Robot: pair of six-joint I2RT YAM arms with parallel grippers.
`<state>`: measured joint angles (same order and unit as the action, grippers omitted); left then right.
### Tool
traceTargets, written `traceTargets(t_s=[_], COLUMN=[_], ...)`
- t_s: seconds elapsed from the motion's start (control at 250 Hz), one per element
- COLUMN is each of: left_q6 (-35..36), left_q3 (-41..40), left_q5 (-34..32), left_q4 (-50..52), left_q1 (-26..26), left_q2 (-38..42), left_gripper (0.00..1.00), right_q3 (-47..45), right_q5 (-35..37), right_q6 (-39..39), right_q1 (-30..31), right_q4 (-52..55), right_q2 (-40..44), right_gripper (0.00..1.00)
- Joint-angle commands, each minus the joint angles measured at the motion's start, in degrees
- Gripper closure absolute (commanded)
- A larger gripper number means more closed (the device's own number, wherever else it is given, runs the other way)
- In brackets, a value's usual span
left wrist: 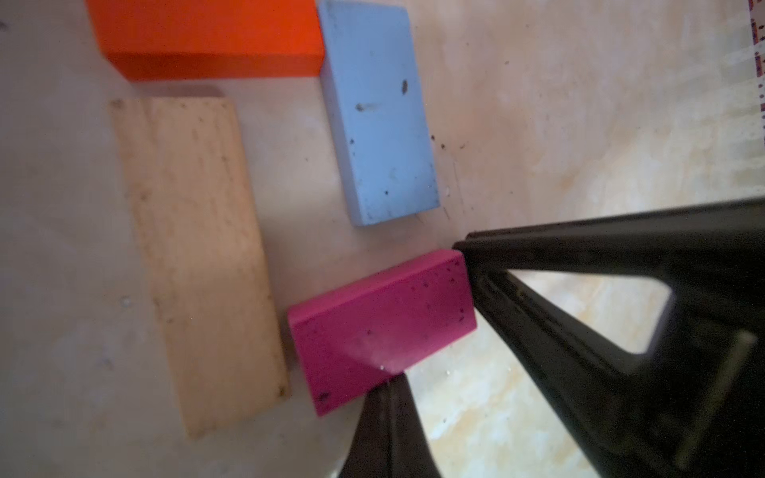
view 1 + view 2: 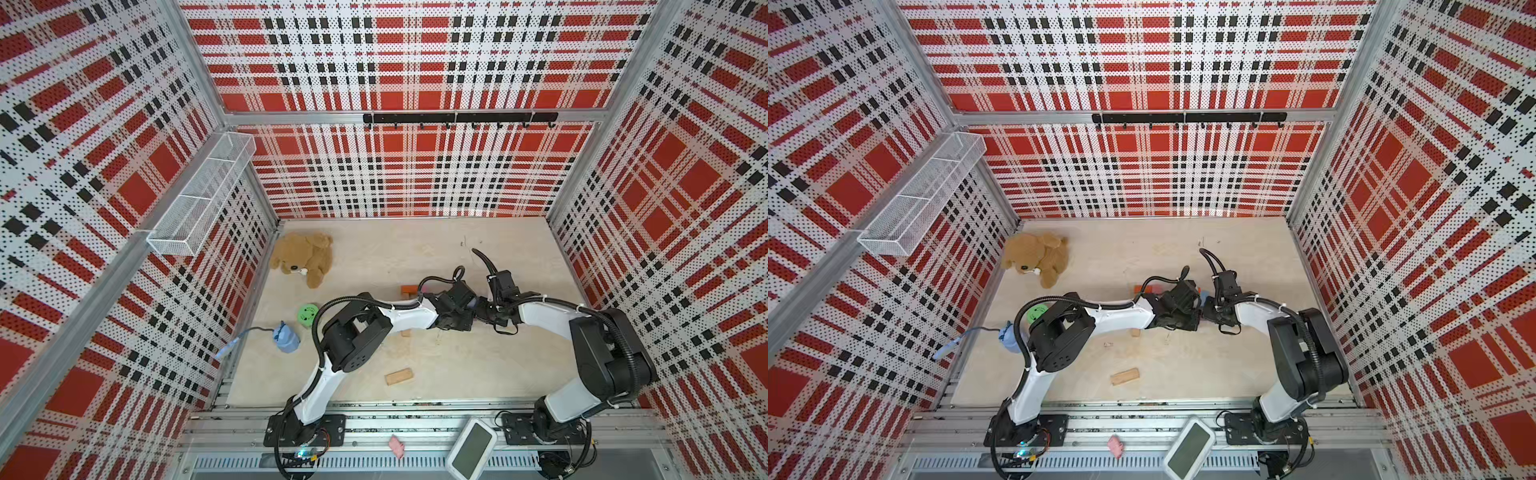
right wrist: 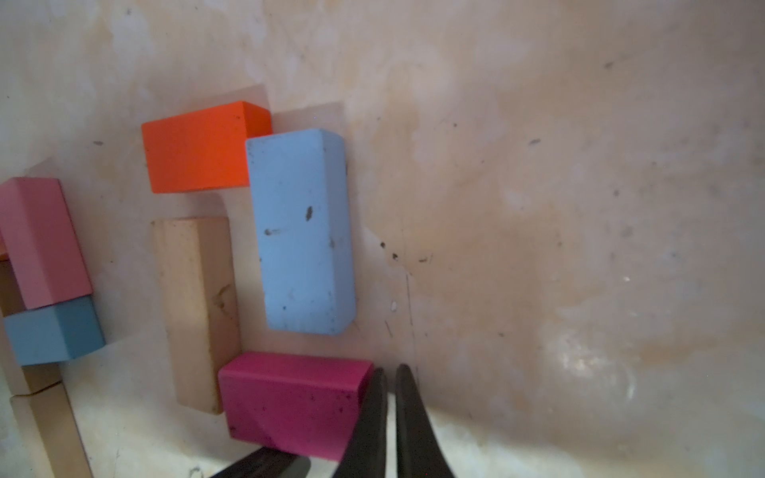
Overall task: Assemble the letter p with building blocks
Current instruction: Assemble the building block at the center of the board.
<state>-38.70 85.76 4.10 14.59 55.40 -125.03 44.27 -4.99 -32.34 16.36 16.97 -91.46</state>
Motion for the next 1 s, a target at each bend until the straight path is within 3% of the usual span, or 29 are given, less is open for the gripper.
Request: traceTargets(t_s=[0.0, 1.0], left_q6=[0.5, 0.9], left_q3=[1.2, 2.1], left_q5=[-0.2, 0.5], left_q4=[0.3, 0.6], left_q1=[-0.4, -1.1], left_q2=[-1.6, -2.4], left_gripper=[0.95, 0.94], right_q3=[0.8, 1.0], right_q5=[-0.2, -0.3], right_q6=[0.5, 0.5], right_q1=[-0.2, -0.1], right_q4=[-0.2, -0.2], right_q2=[-1.5, -2.1], right_gripper=[0.9, 0.9])
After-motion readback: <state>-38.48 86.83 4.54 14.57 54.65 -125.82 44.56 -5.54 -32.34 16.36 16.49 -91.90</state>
